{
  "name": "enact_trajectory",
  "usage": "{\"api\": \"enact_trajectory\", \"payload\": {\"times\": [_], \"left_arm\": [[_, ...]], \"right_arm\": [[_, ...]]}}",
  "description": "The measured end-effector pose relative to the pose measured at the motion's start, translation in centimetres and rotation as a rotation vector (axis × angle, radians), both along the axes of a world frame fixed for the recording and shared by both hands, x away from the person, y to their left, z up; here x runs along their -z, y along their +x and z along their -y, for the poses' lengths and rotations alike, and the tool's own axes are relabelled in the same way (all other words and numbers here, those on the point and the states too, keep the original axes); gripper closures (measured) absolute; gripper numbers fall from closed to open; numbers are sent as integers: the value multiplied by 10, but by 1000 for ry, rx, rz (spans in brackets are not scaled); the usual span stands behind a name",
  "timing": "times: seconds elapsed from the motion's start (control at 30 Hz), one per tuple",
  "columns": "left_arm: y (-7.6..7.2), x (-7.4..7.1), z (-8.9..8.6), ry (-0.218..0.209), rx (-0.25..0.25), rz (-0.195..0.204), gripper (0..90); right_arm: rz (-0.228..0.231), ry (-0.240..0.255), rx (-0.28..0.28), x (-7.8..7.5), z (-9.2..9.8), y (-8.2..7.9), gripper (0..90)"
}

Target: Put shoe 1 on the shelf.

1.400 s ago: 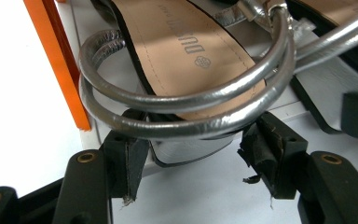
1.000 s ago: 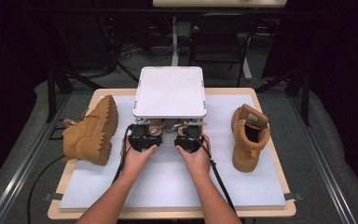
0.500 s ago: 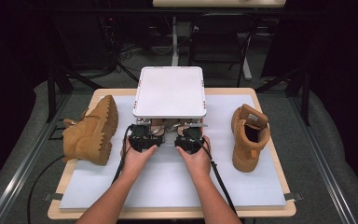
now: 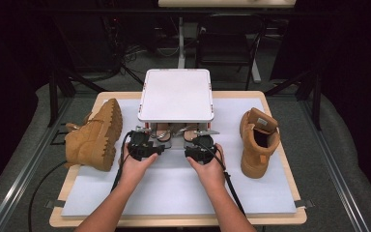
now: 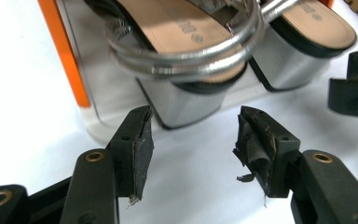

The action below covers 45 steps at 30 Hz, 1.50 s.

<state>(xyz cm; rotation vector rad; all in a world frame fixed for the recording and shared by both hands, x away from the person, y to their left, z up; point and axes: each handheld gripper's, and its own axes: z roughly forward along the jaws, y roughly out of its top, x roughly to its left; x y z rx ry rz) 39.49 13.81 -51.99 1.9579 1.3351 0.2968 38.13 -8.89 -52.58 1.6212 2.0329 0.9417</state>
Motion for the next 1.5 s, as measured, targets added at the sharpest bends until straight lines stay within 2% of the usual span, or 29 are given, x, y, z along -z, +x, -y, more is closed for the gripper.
{"api": "enact_trajectory", "payload": {"times": [0.07,0.3,0.37,0.6,0.63,0.67,0.83,1.03,1.17,1.23,1.33,1.37,1.5], "left_arm": [[-3,-2,-4,6,-3,6,462],[-18,-6,-21,16,17,9,491],[-23,-6,-24,23,27,16,499],[-40,-6,-39,17,54,19,513],[-43,-6,-43,17,62,15,513],[-46,-5,-46,9,59,15,513],[-61,-6,-59,-8,71,16,513],[-71,-8,-65,-4,103,17,511],[-82,-6,-70,-25,129,22,513],[-84,-4,-72,-21,140,18,514],[-90,1,-76,-21,136,11,513],[-91,3,-77,-20,138,8,512],[-93,9,-83,-2,137,-9,492]], "right_arm": [[-7,0,-10,-4,3,-4,434],[39,-34,-50,-19,13,-23,461],[37,-37,-64,-23,15,-28,464],[42,-40,-98,-28,26,-47,478],[48,-36,-118,-27,29,-54,480],[48,-36,-118,-27,29,-54,480],[44,-70,-154,-17,37,-73,488],[52,-72,-161,-11,45,-88,491],[70,-48,-160,-9,58,-104,518],[70,-38,-150,-9,62,-109,526],[108,-7,-150,-7,69,-116,551],[116,-2,-146,-5,72,-117,552],[99,19,-107,5,81,-115,541]]}}
